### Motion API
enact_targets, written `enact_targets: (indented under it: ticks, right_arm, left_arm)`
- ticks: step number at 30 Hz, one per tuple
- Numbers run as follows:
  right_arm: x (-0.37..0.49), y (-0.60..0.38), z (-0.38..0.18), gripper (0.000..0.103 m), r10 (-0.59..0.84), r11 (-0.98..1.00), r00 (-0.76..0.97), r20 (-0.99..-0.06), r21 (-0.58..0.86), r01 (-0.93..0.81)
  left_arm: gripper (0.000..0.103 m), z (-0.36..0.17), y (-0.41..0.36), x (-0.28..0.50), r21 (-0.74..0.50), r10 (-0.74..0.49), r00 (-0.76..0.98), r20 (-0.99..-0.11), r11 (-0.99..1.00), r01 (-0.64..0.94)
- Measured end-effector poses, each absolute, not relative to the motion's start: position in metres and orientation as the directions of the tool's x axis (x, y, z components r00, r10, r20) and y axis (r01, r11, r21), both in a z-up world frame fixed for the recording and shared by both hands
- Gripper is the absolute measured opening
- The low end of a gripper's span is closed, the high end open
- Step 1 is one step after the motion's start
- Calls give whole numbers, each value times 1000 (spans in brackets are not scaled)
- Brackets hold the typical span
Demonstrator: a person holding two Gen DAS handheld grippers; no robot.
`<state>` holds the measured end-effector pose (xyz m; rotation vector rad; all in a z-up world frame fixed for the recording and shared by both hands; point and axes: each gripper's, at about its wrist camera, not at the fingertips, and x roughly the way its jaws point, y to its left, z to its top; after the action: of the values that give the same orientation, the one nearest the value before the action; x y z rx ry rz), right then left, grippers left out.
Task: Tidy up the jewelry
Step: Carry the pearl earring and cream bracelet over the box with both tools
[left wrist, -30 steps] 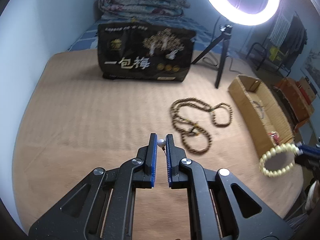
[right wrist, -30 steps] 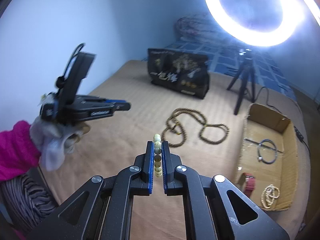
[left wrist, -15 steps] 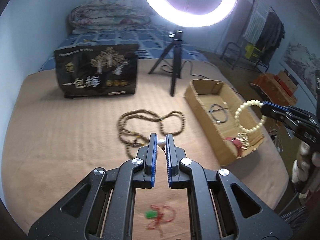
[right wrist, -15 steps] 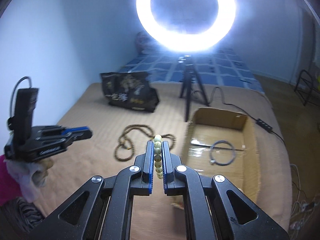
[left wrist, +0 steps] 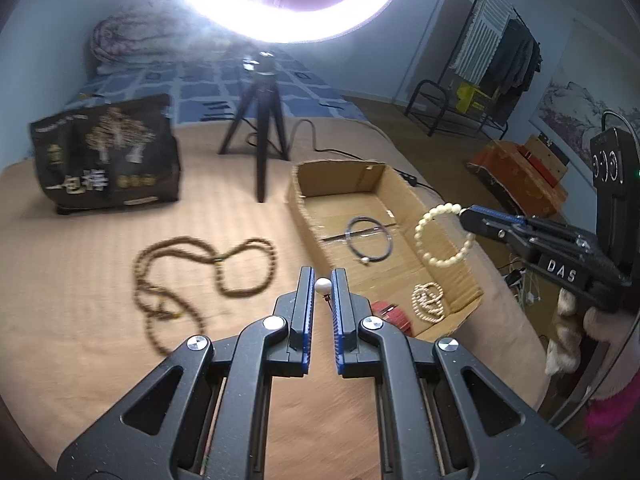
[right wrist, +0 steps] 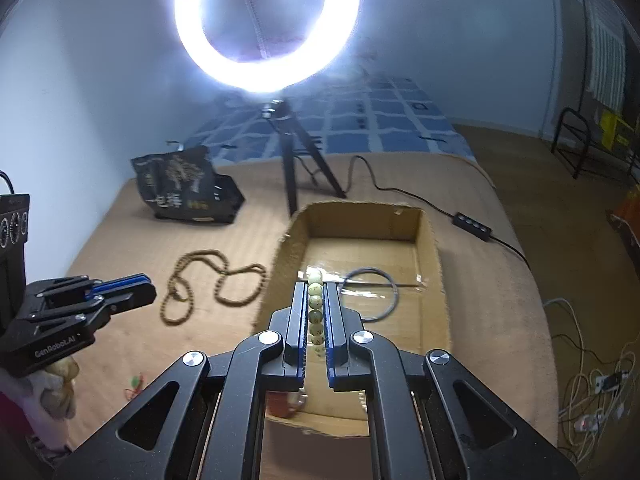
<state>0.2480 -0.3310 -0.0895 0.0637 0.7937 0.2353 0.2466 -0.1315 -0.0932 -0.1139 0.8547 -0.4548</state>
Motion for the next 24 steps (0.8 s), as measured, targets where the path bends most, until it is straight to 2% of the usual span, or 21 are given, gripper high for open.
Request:
enact_targets:
  ticks: [12,24]
  right_arm:
    - [261,-353,-119,6,196,980,633,-749,136,-144]
    - [264,-362,-130,6,176,984,613,-770,136,-111]
  left_arm:
    - [6,-121,-192,276,-246,-434,528,-730,887,390]
    - [8,-130,-205,285,-244,-428,492,-758,886,394]
